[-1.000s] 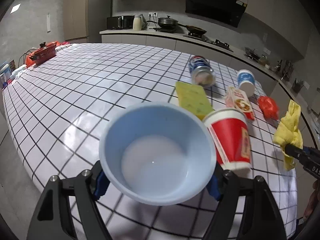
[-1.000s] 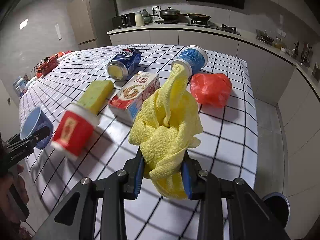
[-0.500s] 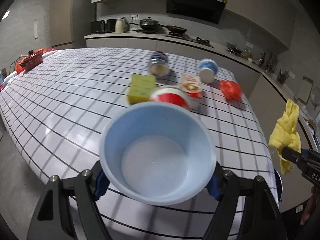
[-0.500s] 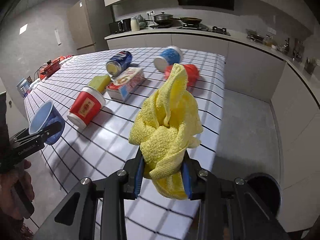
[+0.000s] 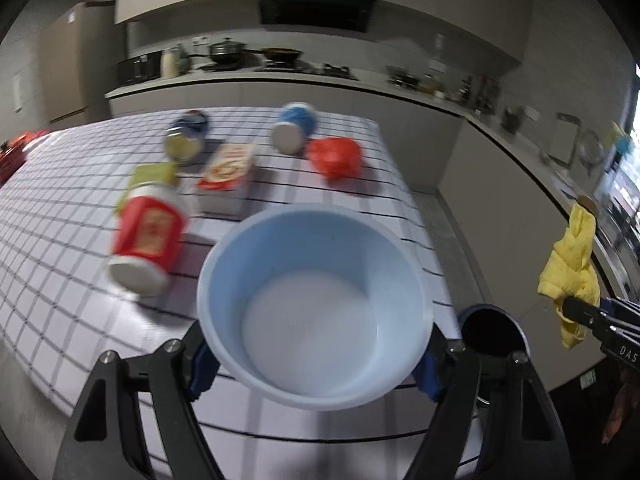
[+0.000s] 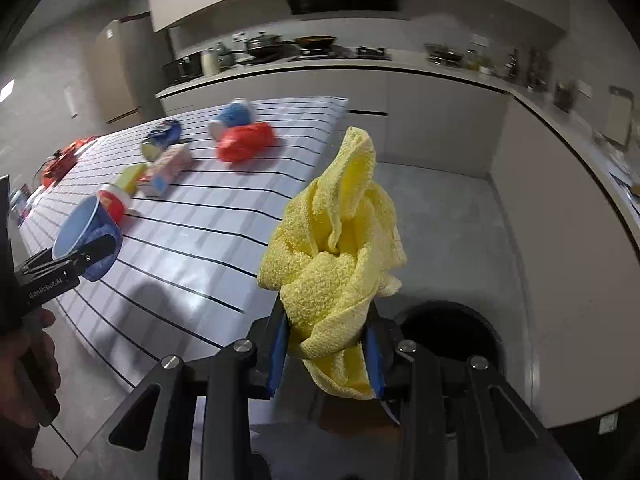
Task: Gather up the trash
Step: 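Carry bowl and glove over the black bin and open both tools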
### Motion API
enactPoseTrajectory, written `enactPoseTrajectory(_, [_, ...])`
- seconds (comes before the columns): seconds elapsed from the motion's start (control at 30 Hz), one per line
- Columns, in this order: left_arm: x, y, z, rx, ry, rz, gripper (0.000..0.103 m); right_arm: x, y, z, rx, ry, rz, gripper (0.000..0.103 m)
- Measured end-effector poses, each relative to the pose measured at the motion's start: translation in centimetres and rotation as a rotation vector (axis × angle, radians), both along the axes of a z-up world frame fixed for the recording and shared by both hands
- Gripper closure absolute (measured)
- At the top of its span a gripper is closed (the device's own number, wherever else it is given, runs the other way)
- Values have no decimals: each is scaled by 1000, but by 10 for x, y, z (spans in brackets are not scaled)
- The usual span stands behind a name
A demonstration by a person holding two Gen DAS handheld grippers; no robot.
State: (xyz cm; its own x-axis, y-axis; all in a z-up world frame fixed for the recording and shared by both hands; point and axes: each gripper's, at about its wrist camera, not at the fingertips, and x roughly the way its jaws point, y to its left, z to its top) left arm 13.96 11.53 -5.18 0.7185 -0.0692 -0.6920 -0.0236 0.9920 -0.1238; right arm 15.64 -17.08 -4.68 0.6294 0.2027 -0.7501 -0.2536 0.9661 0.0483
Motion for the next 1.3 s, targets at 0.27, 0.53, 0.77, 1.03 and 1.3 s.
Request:
enactPoseTrajectory(0.27, [10, -85, 0, 0, 9, -144, 25, -16, -83, -4, -17, 13, -104, 68])
enactPoseTrajectory(0.53, [14, -161, -3, 0, 25, -239, 25, -25, -149, -13, -15, 39, -158, 68])
enactPoseTrajectory(0.77, [18, -213, -20, 2, 62, -296, 25, -24, -187, -26, -28, 70, -142, 68])
enactPoseTrajectory(1.03, [26, -257, -53, 18, 137, -326, 25, -12, -207, -64, -56, 142, -38, 68])
enactPoseTrajectory(1.3, [42, -282, -101, 33, 233, -311, 25, 14, -212, -123, -91, 227, 102, 68])
